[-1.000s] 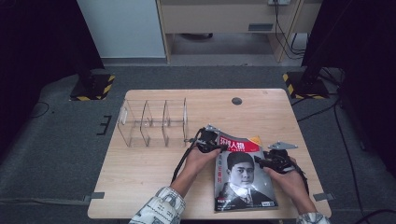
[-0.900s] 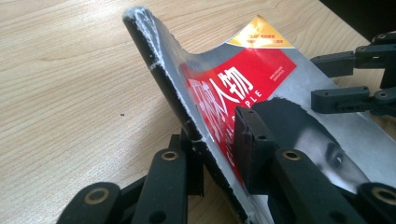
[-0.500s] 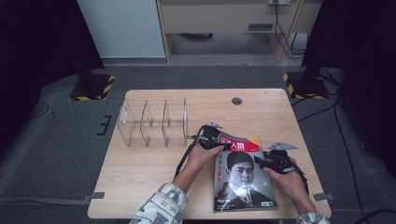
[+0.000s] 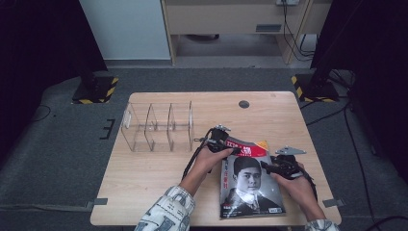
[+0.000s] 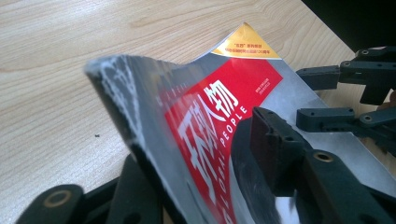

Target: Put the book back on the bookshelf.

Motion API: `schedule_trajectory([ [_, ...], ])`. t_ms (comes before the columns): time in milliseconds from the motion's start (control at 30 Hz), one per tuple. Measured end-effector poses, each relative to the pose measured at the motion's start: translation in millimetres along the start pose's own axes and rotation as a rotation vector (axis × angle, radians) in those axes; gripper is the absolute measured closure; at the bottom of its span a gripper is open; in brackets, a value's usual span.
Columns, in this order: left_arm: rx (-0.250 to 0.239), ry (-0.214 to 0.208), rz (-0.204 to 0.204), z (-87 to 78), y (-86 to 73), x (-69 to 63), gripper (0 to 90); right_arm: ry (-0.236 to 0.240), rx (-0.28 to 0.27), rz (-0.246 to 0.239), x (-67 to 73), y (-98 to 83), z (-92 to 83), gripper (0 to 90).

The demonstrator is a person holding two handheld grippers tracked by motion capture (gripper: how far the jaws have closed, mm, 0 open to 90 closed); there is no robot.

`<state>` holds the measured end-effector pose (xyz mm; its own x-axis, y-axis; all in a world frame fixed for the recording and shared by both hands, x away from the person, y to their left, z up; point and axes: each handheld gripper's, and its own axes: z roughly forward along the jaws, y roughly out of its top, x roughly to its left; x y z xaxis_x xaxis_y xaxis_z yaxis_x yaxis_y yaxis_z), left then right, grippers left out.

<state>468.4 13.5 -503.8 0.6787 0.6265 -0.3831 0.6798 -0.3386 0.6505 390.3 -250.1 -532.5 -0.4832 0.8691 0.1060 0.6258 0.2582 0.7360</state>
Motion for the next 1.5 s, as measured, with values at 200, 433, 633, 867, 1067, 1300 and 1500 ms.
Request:
schedule_trajectory([
  [200,-0.002,-0.004,0.001,3.7,-0.3,0.3,65.8,0.007,-0.001,-0.007,2.5,0.4,0.9,47.9],
  [433,0.004,-0.014,0.006,6.8,1.3,-2.9,67.2,0.010,0.000,-0.012,2.8,0.5,0.9,47.9],
  [633,0.006,-0.014,0.017,6.0,1.9,-3.9,72.0,0.010,0.000,-0.021,2.8,0.4,1.0,47.9],
  [867,-0.001,-0.029,0.006,3.3,2.8,-4.7,80.2,0.012,0.004,-0.021,3.4,0.6,0.8,47.8],
  [1067,-0.006,-0.032,0.005,2.2,3.4,-7.0,81.1,0.014,0.000,-0.023,4.3,0.4,1.3,47.9],
  [1300,-0.004,-0.026,0.000,1.8,3.9,-7.7,81.9,0.014,-0.004,-0.018,4.2,0.2,1.5,47.6],
  [1500,-0.004,-0.027,0.001,-2.2,6.3,-9.7,83.2,0.018,0.013,-0.018,5.0,2.1,1.2,44.6],
])
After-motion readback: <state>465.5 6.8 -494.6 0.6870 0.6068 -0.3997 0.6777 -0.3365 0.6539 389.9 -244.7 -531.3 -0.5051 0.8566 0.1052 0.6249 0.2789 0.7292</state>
